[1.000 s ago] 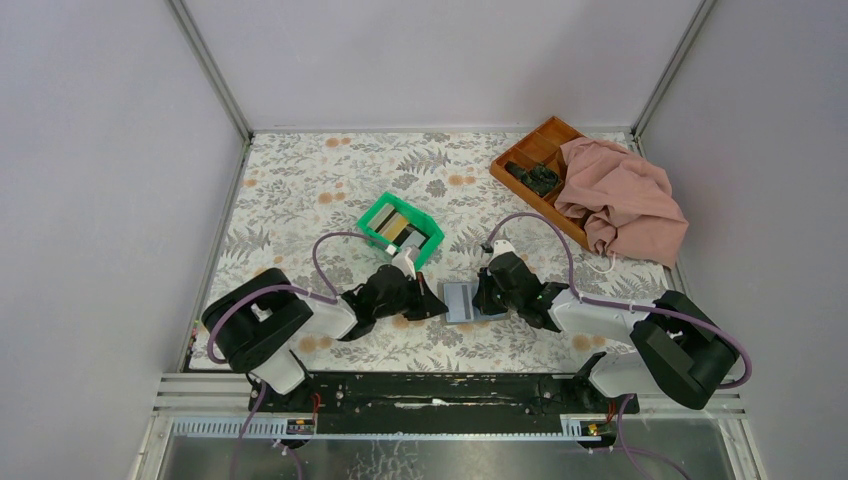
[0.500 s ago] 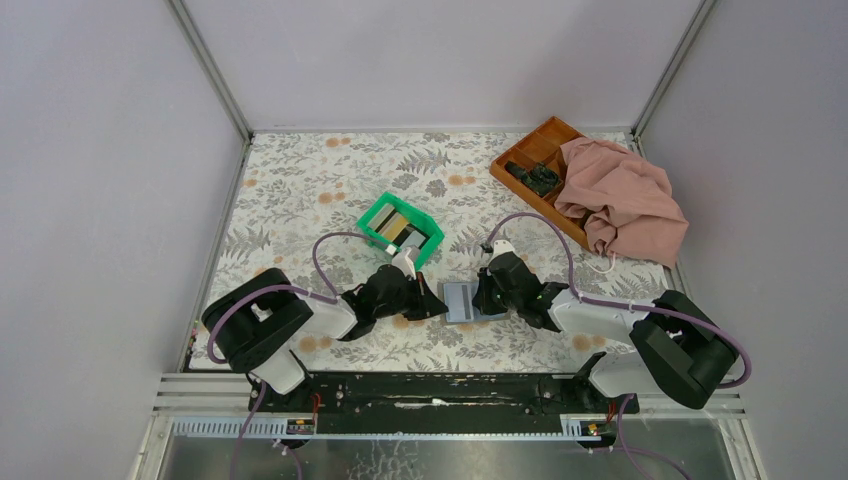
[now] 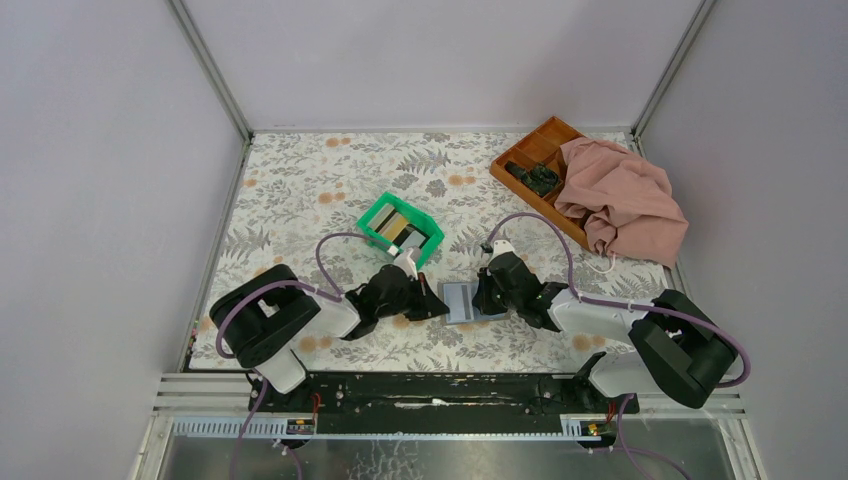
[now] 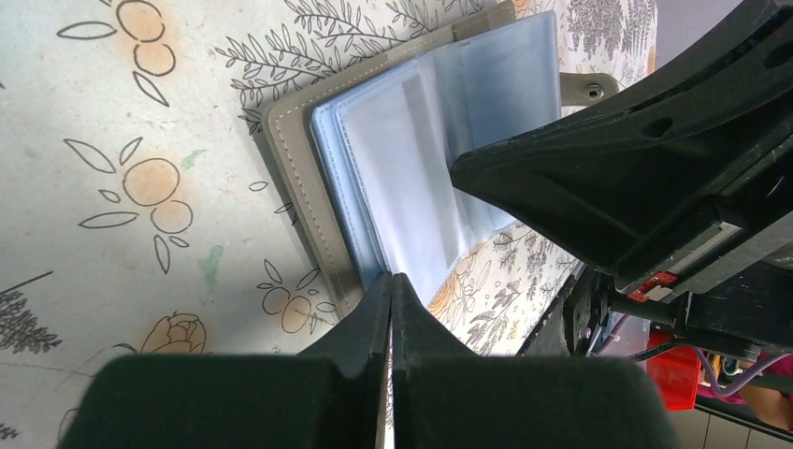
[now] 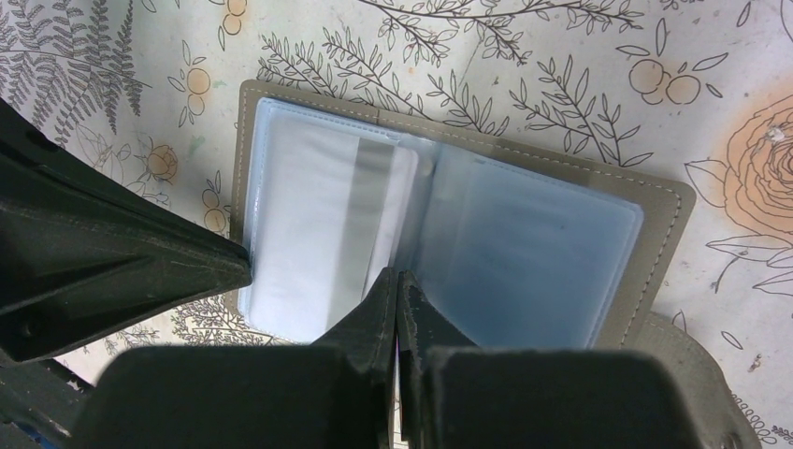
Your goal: Take the credit cards out of the card holder
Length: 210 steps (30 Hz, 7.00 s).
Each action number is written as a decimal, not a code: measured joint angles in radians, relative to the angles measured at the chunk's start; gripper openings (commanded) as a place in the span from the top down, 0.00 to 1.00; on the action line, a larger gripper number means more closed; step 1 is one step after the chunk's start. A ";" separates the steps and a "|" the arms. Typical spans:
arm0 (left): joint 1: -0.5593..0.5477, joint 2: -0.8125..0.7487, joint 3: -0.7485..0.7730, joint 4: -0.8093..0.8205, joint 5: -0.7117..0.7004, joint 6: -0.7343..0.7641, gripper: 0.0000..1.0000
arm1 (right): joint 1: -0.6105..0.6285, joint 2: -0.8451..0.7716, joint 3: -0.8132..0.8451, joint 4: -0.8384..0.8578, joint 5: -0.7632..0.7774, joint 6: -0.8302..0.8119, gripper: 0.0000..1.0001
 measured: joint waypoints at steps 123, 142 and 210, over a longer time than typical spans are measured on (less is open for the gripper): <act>0.024 0.035 0.000 0.060 -0.026 -0.069 0.79 | -0.011 0.010 -0.005 0.016 -0.034 -0.008 1.00; 0.046 0.146 -0.006 0.246 0.020 -0.167 0.78 | -0.015 0.008 -0.005 0.017 -0.002 -0.023 1.00; 0.024 0.370 0.090 0.644 0.113 -0.333 0.79 | -0.010 -0.306 0.023 -0.217 0.087 -0.038 0.54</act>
